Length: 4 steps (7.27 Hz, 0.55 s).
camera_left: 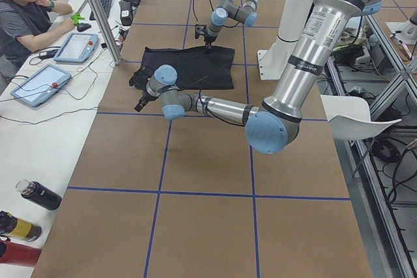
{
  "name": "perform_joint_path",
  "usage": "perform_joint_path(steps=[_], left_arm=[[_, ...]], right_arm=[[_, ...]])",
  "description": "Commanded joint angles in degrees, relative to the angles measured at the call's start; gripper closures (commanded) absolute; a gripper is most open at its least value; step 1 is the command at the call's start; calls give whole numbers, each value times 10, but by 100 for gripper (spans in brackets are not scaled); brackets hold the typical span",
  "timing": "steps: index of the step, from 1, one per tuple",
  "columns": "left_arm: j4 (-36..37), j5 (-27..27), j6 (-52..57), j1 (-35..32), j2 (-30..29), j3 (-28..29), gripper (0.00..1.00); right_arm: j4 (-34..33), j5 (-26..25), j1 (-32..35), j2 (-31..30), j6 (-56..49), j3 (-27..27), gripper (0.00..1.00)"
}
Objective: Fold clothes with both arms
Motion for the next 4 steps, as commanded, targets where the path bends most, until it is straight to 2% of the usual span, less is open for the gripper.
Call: perform_joint_path(steps=[1, 4], left_arm=[[0, 0, 0, 0, 0, 0, 0], [0, 0, 0, 0, -1, 0, 0]], right_arm=[[-11, 1, -3, 6, -7, -2, 0], [-11, -1, -9, 1, -13, -3, 0]])
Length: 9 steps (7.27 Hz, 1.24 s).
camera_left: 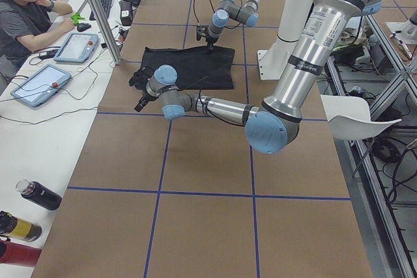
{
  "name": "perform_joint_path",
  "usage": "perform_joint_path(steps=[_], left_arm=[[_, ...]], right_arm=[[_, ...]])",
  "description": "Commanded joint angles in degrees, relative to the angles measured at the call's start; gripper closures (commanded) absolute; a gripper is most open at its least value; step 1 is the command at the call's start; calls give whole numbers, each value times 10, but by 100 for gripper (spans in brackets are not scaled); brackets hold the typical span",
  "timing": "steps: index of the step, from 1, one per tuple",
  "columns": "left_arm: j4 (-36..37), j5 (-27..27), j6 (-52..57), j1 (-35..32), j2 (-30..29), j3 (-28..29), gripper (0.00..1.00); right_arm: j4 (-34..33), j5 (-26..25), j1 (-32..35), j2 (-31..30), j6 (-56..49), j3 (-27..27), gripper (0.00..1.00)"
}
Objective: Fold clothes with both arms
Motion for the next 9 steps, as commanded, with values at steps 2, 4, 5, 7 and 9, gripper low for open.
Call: perform_joint_path(steps=[2, 4, 5, 7, 9], left_arm=[[0, 0, 0, 0, -1, -1, 0], [0, 0, 0, 1, -1, -1, 0], [0, 0, 0, 1, -1, -1, 0], [0, 0, 0, 1, -1, -1, 0], [1, 0, 0, 1, -2, -2, 0]], right_arm=[[-2, -10, 4, -24, -34, -5, 0], [-2, -5, 41, -31, -69, -1, 0], [-2, -3, 71, -42, -108, 8, 0], [0, -2, 93, -58, -124, 12, 0], [5, -3, 96, -79, -119, 26, 0]])
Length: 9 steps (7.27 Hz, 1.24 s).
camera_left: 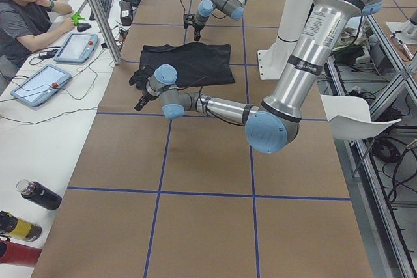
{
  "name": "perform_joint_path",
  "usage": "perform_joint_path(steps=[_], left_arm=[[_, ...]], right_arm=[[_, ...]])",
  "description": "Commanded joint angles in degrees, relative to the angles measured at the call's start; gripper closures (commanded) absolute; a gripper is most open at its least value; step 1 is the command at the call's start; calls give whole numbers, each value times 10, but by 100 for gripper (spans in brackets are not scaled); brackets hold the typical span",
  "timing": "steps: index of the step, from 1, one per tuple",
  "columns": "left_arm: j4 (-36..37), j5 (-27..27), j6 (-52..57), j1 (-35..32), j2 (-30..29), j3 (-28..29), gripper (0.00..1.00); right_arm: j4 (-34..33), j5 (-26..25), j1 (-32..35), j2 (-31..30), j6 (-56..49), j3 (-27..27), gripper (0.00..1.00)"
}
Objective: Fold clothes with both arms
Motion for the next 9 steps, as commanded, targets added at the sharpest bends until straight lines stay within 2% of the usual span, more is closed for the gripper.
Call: perform_joint_path(steps=[1, 2, 3, 5, 6, 7, 8, 9], left_arm=[[2, -1, -1, 0, -2, -2, 0], [2, 0, -47, 0, -3, -9, 0], [32, 1, -109, 6, -3, -45, 0], [213, 8, -217, 87, 0, -213, 0], [230, 9, -276, 131, 11, -277, 0], [230, 37, -324, 184, 32, -331, 0], [231, 100, -365, 245, 57, -362, 0], [232, 149, -397, 289, 64, -363, 0]], right_arm=[[2, 1, 15, -23, 5, 46, 0], [5, 26, 28, -23, 22, 80, 0], [49, 63, 36, -26, 69, 110, 0], [259, 107, 37, -97, 161, 143, 0], [322, 116, 37, -140, 167, 157, 0], [323, 116, 38, -156, 167, 169, 0], [326, 114, 37, -157, 167, 171, 0], [327, 112, 37, -155, 168, 175, 0]])
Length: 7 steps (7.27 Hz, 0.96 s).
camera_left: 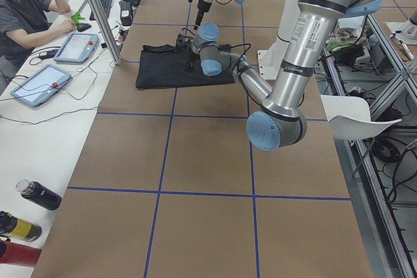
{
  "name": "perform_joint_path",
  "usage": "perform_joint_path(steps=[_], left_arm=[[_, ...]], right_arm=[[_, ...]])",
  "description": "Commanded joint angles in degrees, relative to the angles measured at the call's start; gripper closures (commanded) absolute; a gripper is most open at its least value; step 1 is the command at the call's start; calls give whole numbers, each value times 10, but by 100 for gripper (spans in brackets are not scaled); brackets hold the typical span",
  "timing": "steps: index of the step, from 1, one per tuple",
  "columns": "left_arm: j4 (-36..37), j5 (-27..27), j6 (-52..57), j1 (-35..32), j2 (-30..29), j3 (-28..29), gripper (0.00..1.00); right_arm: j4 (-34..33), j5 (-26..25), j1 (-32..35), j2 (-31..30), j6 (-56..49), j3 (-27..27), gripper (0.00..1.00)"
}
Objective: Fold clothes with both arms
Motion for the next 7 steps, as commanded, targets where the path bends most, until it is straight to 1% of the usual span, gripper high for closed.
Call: perform_joint_path(steps=[1, 2, 3, 4, 5, 6, 7], left_arm=[[4, 96, -67, 100, 29, -20, 0], [4, 131, -73, 136, 49, -20, 0], [19, 146, -85, 159, 57, -17, 0], [47, 149, -108, 178, 56, -14, 0], [61, 169, -120, 198, 50, -13, 0], [62, 181, -120, 207, 52, -9, 5], [70, 186, -120, 216, 48, 3, 19]], right_arm=[[6, -2, 0, -6, 4, 6, 0], [6, -3, 1, -7, 4, 6, 0], [6, -3, 1, -7, 4, 6, 0], [6, -5, 1, -7, 4, 5, 0], [6, -6, 1, -10, 4, 6, 0], [7, -6, 1, -10, 4, 6, 0], [6, -6, 1, -10, 4, 6, 0]])
